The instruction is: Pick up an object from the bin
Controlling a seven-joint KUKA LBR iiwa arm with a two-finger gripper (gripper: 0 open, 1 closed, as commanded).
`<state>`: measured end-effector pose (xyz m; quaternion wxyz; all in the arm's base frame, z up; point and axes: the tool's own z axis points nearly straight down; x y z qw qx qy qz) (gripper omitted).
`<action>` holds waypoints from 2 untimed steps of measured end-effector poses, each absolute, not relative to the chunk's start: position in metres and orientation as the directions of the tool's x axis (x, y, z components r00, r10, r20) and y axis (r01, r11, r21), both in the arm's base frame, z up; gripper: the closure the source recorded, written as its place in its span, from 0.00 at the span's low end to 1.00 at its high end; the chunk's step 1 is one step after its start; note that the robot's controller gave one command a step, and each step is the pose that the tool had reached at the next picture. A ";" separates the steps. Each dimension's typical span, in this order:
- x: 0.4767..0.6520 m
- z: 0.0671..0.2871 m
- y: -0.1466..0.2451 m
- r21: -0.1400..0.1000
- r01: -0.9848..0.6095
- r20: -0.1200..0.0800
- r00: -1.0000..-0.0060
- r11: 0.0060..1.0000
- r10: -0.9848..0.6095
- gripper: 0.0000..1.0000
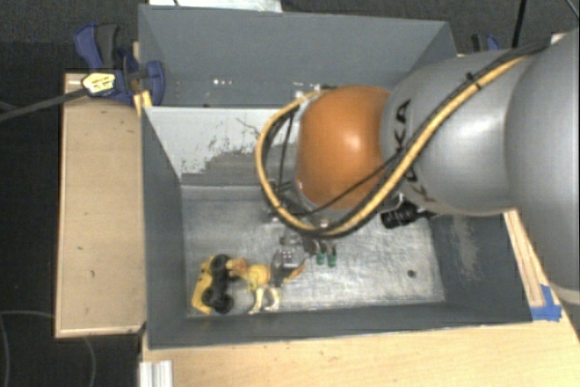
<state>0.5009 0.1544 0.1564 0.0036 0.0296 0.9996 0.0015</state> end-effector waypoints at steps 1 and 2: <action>0.502 0.138 0.168 0.000 0.121 0.003 -0.993 0.993 0.121 0.00; 0.527 0.140 0.175 0.002 0.180 -0.002 -0.984 0.984 0.180 0.00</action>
Offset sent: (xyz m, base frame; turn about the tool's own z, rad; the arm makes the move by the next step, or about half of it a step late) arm 0.0251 0.0203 -0.0172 0.1232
